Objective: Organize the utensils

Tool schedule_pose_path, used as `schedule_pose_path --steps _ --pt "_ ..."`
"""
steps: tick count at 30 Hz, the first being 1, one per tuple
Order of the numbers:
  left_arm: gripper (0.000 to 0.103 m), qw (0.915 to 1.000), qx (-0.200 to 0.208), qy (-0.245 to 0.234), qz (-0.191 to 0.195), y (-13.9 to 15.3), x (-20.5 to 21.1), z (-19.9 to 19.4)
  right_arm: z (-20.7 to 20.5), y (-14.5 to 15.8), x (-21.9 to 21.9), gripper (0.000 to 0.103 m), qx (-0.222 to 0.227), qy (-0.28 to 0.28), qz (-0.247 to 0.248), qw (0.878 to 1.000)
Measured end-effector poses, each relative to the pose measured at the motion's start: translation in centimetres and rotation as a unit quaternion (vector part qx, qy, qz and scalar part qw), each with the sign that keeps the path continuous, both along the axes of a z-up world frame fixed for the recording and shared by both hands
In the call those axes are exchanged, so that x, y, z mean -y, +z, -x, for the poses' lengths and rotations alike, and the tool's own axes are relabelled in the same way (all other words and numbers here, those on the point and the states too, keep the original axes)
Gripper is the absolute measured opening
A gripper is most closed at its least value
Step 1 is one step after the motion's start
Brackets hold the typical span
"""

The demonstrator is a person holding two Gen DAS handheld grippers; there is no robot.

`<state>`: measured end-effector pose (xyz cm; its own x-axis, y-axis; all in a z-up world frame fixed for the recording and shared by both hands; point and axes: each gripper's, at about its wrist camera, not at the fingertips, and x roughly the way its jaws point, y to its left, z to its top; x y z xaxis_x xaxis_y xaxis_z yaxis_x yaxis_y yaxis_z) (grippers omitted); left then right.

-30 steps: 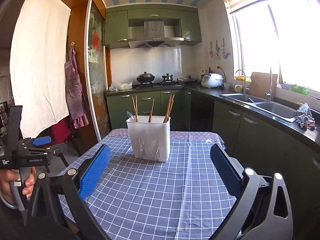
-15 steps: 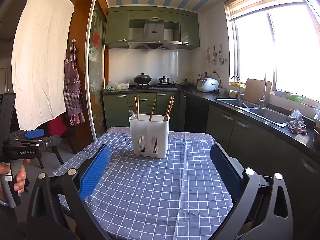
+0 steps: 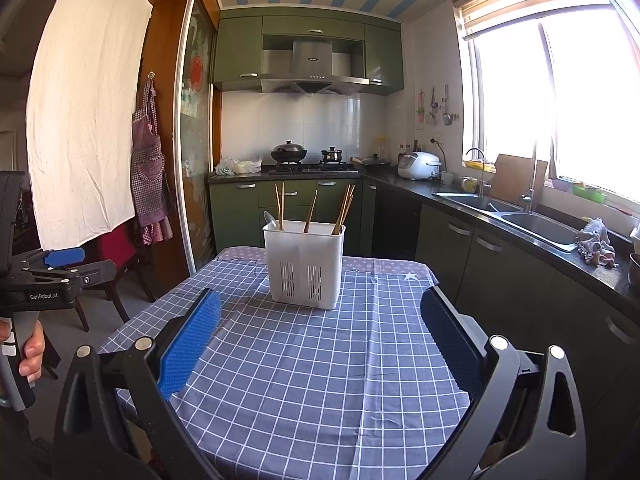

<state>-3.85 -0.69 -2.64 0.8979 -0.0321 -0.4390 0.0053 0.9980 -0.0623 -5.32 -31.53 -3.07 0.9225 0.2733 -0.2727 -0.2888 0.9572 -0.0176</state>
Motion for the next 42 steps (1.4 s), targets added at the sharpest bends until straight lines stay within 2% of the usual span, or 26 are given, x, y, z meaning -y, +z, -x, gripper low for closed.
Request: schedule_pose_path --steps 42 --pt "0.096 1.0000 -0.002 0.001 -0.005 0.25 0.07 -0.03 -0.89 -0.67 -0.73 0.098 -0.013 0.009 0.001 1.000"
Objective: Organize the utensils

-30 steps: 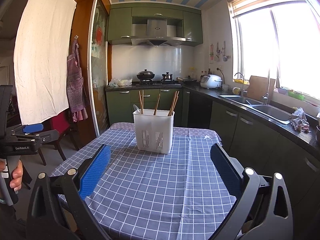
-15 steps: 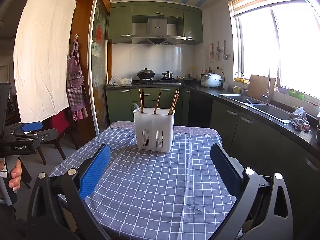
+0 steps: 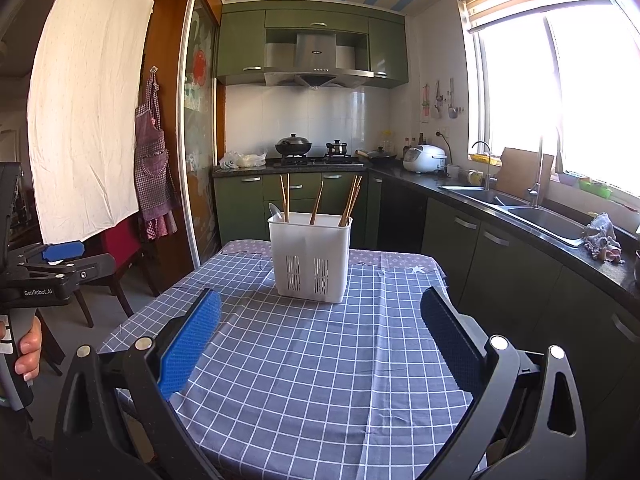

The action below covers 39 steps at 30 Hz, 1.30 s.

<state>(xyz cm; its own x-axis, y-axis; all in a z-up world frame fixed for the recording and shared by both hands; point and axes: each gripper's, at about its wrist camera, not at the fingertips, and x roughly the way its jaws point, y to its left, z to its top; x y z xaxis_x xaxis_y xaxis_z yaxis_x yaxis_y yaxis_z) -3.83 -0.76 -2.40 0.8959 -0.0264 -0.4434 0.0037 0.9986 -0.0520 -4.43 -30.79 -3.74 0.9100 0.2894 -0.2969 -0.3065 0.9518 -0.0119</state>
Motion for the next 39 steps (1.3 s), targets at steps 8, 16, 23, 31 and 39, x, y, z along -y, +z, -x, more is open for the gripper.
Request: schedule_pose_path --steps 8,16,23,31,39 --pt "0.096 1.0000 -0.001 -0.002 0.008 0.04 -0.21 -0.01 -0.09 -0.18 -0.09 0.098 -0.002 0.001 0.001 1.000" --pt "0.096 1.0000 -0.003 -0.001 0.003 -0.10 -0.24 -0.19 -0.25 -0.43 -0.02 0.098 -0.004 0.001 0.000 1.000" --pt "0.096 1.0000 -0.006 -0.001 -0.003 -0.18 -0.06 -0.32 -0.34 -0.40 0.03 0.098 -0.004 0.001 0.001 1.000" --pt "0.096 0.9999 -0.006 0.002 -0.008 -0.29 0.25 -0.28 -0.28 -0.43 0.20 0.098 -0.004 0.001 0.001 1.000" --pt "0.096 0.9999 -0.003 0.000 -0.010 -0.26 0.39 -0.10 -0.34 -0.41 0.39 0.098 -0.006 0.002 0.000 1.000"
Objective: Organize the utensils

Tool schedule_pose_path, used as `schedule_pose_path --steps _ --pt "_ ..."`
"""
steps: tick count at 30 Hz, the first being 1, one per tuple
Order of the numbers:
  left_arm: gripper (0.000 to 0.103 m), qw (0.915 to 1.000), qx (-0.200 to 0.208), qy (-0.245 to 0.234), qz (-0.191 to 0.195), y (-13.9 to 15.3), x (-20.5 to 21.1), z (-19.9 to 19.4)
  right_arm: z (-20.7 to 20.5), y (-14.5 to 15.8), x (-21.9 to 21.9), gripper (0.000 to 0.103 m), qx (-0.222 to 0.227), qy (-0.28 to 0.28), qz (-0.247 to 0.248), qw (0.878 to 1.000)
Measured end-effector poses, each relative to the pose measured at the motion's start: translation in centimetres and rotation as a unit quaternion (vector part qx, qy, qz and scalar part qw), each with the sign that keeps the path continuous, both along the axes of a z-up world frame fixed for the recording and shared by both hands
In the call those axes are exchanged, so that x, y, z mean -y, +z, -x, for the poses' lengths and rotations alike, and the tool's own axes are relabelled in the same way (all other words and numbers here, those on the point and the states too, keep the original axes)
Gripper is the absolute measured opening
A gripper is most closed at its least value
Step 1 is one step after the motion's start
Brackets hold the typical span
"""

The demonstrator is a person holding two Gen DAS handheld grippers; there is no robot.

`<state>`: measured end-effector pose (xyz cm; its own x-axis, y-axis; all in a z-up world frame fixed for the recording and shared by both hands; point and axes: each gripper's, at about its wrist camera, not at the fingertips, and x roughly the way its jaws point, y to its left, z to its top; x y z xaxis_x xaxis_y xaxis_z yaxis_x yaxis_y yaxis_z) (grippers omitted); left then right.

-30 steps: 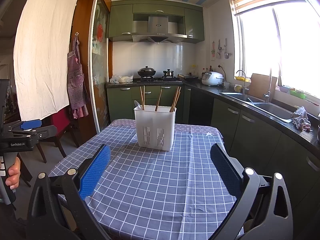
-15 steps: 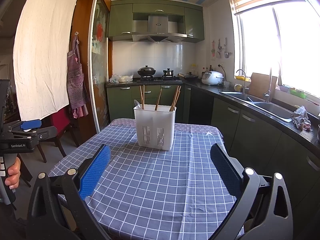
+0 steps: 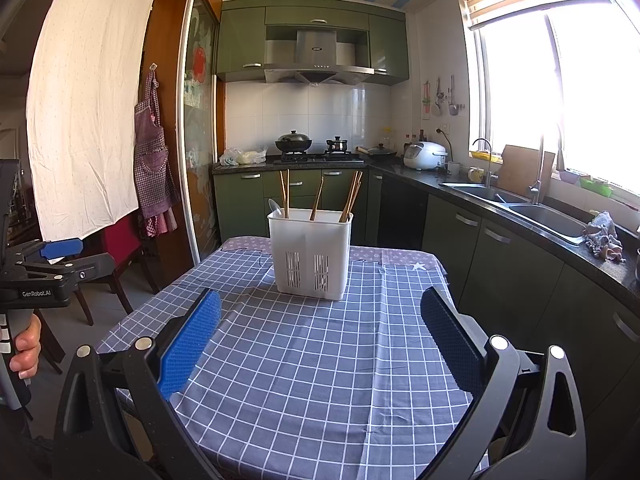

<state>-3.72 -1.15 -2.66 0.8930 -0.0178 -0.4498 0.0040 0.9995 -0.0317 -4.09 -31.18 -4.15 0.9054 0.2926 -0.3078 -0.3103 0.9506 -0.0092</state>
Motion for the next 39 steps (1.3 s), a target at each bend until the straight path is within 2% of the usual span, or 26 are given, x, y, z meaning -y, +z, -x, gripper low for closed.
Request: schedule_pose_path --steps 21,27,31,39 --pt "0.096 0.9994 -0.018 -0.022 -0.018 -0.4 1.0 -0.9 -0.5 -0.3 -0.1 0.098 -0.005 0.000 0.001 1.000" --pt "0.096 0.9990 -0.011 -0.041 -0.009 -0.5 1.1 -1.0 -0.5 -0.5 -0.2 0.098 -0.007 0.001 0.002 1.000" --pt "0.096 0.9993 -0.019 -0.032 0.000 -0.5 0.8 -1.4 -0.6 -0.5 -0.1 0.098 -0.008 0.000 0.000 1.000" --pt "0.096 0.9993 -0.036 -0.005 -0.009 -1.4 0.2 -2.5 -1.2 -1.0 0.0 0.098 -0.017 -0.001 -0.001 1.000"
